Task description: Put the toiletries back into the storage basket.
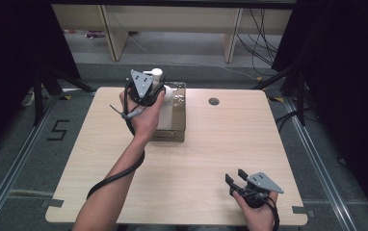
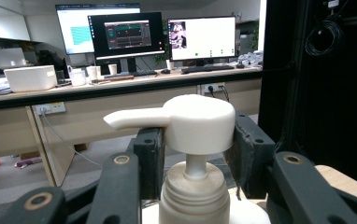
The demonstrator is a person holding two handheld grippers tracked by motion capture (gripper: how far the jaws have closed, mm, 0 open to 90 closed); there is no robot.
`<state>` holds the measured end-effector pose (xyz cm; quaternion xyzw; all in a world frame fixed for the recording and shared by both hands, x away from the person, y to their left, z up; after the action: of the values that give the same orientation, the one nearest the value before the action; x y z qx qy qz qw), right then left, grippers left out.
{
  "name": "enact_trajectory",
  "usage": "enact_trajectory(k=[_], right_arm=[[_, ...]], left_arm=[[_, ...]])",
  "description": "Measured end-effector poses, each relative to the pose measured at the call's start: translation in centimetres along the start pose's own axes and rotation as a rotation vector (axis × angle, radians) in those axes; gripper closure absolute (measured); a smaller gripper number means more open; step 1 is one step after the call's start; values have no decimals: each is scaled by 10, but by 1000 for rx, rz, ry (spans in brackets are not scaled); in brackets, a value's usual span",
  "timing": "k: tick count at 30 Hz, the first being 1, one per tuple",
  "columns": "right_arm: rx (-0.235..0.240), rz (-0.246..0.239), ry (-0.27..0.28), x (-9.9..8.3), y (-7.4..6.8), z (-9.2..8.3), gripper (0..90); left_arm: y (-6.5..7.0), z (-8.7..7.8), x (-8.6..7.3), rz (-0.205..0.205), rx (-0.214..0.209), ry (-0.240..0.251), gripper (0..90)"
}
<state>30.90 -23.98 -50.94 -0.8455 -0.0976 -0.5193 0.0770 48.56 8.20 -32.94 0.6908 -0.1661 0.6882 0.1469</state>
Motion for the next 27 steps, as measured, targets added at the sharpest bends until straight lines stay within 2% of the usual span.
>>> enact_trajectory(k=[11, 14, 16, 17, 19, 26, 27], right_arm=[[5, -3, 2, 0, 0, 1, 448], [2, 10, -12, 0, -1, 0, 448], [8, -4, -14, 0, -1, 1, 448], [10, 22, -13, 0, -3, 1, 448], [10, 20, -14, 0, -3, 1, 448], [11, 11, -7, -1, -2, 2, 448], [15, 12, 7, -1, -2, 3, 448]], left_arm=[[1, 0, -8, -2, 3, -11, 591], [1, 0, -10, -1, 3, -16, 591], [2, 0, -11, -4, 2, -18, 590], [2, 0, -12, -5, 3, -19, 590], [2, 0, -12, -8, 3, -20, 590], [2, 0, -18, -11, 3, -28, 590], [2, 0, -19, -11, 4, -32, 590]])
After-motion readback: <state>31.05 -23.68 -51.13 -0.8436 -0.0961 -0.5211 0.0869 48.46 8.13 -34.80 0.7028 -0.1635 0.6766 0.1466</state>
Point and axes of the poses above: each handheld gripper's, and its own axes: z roughly forward along the jaws, x roughly out of its top, y roughly to its right, the point moved 1 cm from there along z, roughly forward along the jaws, and after that the axes turned 10 degrees about -x, right-handed, at the moved point
